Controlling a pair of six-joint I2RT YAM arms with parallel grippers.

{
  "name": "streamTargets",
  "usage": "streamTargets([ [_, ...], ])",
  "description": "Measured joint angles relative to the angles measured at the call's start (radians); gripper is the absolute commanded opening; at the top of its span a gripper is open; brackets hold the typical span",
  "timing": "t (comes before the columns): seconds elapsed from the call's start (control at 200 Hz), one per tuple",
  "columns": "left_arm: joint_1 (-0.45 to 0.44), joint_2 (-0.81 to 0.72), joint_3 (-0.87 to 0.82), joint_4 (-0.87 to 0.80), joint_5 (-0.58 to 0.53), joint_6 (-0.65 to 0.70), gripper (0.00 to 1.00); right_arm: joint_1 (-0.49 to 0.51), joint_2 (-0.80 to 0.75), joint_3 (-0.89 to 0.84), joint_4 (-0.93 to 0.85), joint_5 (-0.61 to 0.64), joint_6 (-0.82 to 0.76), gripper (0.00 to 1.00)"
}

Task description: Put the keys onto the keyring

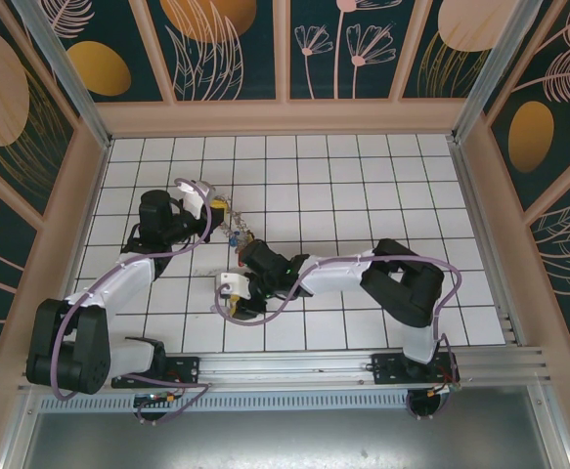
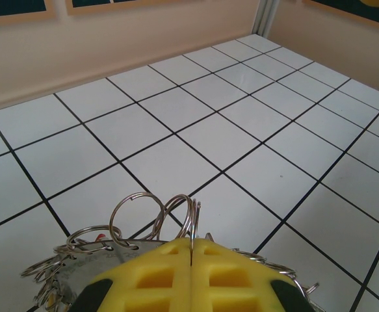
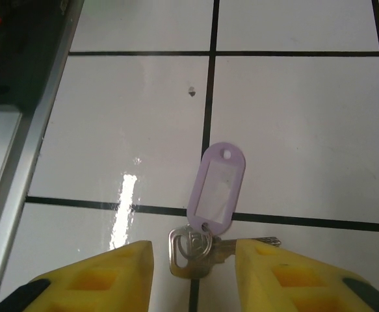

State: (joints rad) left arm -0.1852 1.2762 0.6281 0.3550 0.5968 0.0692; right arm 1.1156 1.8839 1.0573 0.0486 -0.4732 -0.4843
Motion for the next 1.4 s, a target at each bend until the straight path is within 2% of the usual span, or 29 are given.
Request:
streamTargets([
  [0.295, 0.0, 0.0, 0.0, 0.0, 0.0, 0.0, 0.0, 0.052, 0.067, 0.019, 0.0, 0.021, 0.038, 0.41],
  [0.721, 0.0, 0.0, 0.0, 0.0, 0.001, 0.0, 0.0, 0.089, 0.037, -0.042, 0.062, 0.182, -0.01, 0.32],
  [0.856, 0.0, 0.0, 0.0, 0.0, 0.001, 0.0, 0.0, 0.06, -0.016, -0.092, 0.03, 0.187, -0.083, 0.3],
  [1.026, 0.0, 0.0, 0.0, 0.0, 0.004, 0.0, 0.0, -0.033, -0.141, -0.203, -0.034, 0.139, -0.158, 0.32],
  [1.226, 0.0, 0.0, 0.0, 0.0, 0.005, 0.0, 0.0, -0.112, -0.316, -0.324, -0.016, 0.086, -0.137, 0.37],
  [1.361, 0.0, 0.0, 0.0, 0.0, 0.008, 0.0, 0.0, -0.116, -0.337, -0.344, -0.006, 0.071, -0.135, 0.39],
  [1.401, 0.0, -0.002, 0.0, 0.0, 0.008, 0.0, 0.0, -0.116, -0.332, -0.343, -0.004, 0.066, -0.127, 0.43],
])
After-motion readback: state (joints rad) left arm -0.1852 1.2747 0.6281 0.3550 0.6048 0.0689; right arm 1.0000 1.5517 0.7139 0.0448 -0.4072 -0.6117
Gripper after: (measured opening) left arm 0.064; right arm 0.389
